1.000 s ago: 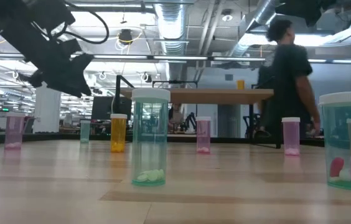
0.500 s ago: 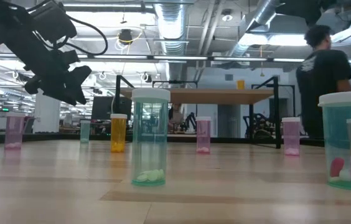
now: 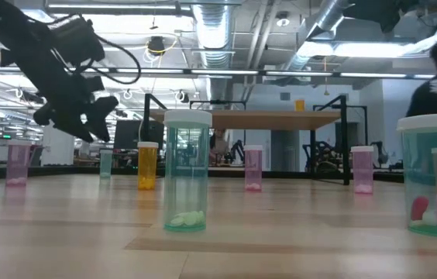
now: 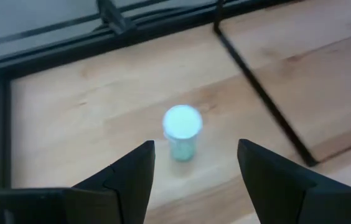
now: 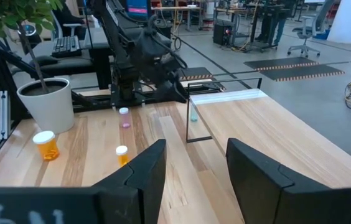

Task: Pick and place medicine bottles onto shelf by color
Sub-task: Put the top left green pill bottle on the shelf

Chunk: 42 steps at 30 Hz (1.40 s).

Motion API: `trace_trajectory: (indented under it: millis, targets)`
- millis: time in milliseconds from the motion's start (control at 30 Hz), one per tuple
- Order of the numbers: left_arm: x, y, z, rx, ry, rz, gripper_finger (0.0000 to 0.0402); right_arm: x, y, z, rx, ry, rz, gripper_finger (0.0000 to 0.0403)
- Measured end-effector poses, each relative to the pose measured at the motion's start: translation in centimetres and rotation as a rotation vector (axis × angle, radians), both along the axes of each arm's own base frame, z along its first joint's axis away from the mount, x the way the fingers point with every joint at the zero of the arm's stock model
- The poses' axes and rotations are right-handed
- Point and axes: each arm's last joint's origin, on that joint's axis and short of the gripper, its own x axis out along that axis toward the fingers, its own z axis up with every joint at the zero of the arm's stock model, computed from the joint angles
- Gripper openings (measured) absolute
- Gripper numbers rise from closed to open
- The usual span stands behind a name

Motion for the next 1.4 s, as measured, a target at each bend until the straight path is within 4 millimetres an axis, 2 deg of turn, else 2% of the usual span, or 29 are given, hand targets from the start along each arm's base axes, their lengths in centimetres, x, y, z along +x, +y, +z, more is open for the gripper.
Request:
trace_trajectory:
  millis: [367, 767, 967, 1400]
  targets:
    - [0.6, 1.5, -1.0, -0.046, -0.006, 0.028, 0.0219, 0.0, 0.0, 0.0, -0.002, 0.001, 0.000, 0.0189]
    - [1.6, 3.1, -3.6, -0.091, 0.074, 0.048, 0.0219, 0.0, 0.0, 0.0, 0.000, 0.000, 0.000, 0.0193]
    - [1.9, 3.4, -3.9, -0.082, 0.063, 0.049, 0.0217, 0.0, 0.0, 0.0, 0.000, 0.001, 0.000, 0.0188]
    - [2.1, 3.5, -3.8, -0.069, 0.044, 0.046, 0.0139, 0.0, 0.0, 0.0, -0.002, 0.001, 0.000, 0.0192]
